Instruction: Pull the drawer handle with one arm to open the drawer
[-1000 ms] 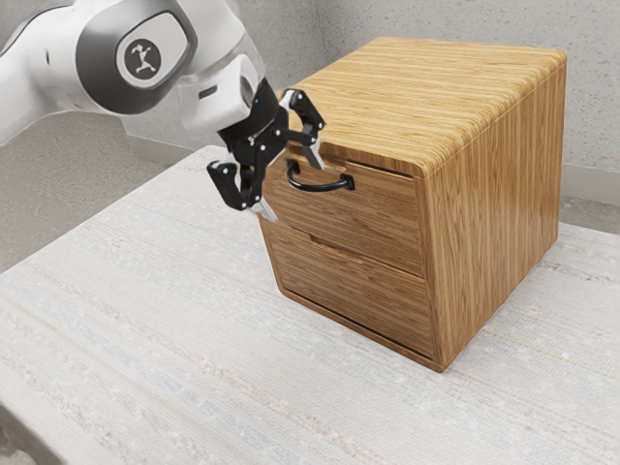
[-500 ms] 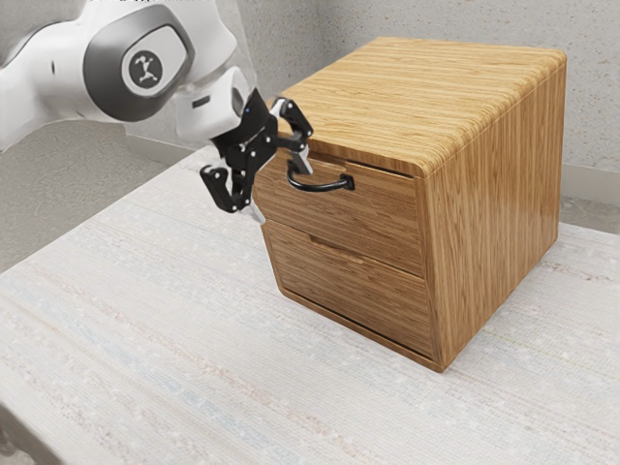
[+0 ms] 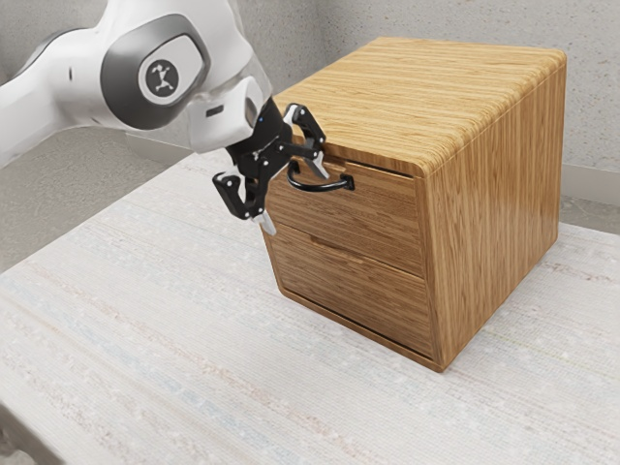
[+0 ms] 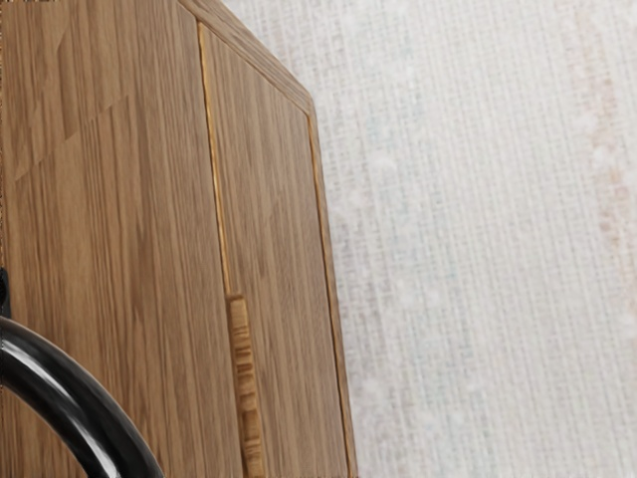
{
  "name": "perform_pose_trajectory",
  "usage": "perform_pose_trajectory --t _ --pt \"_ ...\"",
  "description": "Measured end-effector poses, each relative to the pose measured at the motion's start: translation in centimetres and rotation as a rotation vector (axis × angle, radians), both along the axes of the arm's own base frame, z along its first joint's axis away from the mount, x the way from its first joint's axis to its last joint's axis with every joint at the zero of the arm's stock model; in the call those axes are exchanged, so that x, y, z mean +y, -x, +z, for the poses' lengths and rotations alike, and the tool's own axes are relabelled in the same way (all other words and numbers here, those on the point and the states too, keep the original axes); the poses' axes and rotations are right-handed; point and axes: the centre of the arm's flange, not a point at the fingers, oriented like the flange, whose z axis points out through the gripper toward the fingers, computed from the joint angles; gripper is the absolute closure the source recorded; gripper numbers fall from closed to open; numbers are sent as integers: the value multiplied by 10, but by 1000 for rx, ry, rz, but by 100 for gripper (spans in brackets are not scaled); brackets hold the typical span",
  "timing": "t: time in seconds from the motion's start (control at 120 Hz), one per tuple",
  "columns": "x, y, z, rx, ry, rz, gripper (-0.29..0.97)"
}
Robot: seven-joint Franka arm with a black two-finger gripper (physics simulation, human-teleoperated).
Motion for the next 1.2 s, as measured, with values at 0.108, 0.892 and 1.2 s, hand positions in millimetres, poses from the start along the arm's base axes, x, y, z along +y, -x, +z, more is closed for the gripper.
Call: perform_pose_trajectory --t 0.108,0.892,1.2 --pt "2 1 2 -5 -1 1 14" --pt "10 10 0 2 10 25 64" --pt "11 34 9 -3 20 37 67"
